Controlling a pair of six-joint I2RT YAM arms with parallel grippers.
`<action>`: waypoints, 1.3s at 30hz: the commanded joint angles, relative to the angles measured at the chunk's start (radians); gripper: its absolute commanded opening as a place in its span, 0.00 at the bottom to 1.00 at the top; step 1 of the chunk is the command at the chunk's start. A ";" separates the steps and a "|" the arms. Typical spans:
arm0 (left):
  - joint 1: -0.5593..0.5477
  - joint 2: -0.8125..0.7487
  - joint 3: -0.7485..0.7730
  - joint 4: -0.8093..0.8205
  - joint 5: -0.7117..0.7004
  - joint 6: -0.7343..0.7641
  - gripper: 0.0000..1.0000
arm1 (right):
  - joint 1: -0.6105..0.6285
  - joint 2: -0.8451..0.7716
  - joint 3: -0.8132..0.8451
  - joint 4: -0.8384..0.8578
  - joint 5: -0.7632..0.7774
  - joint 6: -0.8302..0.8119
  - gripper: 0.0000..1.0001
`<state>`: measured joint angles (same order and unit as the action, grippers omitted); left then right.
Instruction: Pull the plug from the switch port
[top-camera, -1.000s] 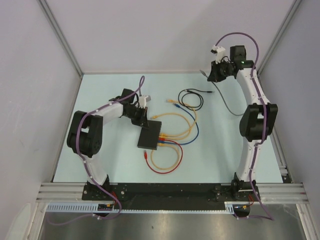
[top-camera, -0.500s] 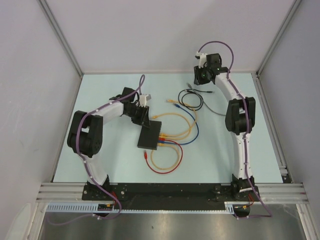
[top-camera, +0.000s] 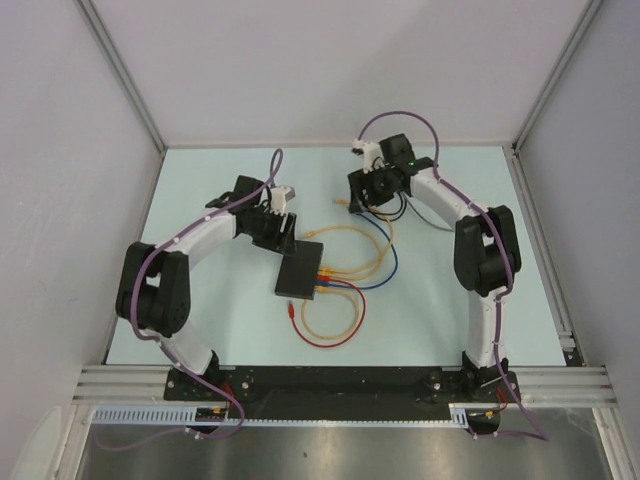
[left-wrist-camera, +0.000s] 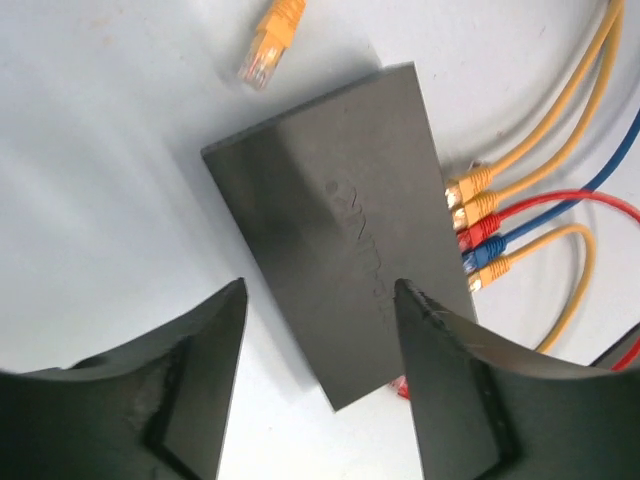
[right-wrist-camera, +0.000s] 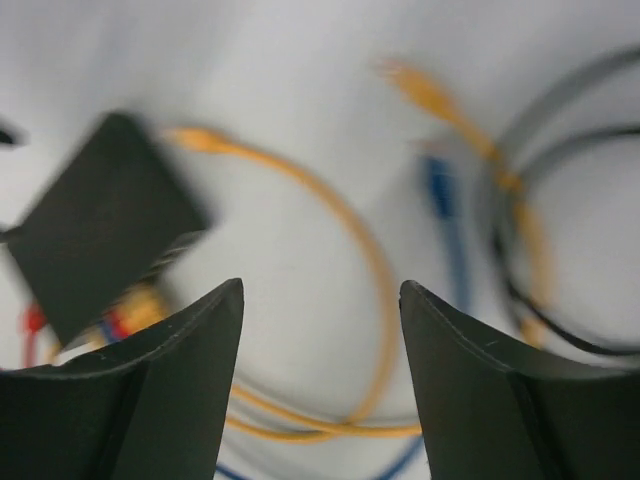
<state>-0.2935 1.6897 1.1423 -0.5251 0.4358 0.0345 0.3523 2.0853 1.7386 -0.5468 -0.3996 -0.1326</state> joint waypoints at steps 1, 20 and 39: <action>-0.004 -0.106 -0.059 -0.013 -0.060 0.050 0.70 | 0.083 -0.070 -0.045 0.002 -0.258 0.028 0.64; -0.004 0.042 -0.121 -0.091 0.053 0.034 0.53 | 0.155 0.197 0.038 -0.131 -0.570 0.031 0.35; 0.040 0.179 0.241 -0.305 -0.003 0.007 0.47 | 0.079 0.239 0.202 -0.065 -0.547 0.090 0.47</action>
<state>-0.2790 1.9633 1.3453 -0.8276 0.5064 0.0383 0.4664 2.4409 1.9862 -0.6224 -0.9123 0.0036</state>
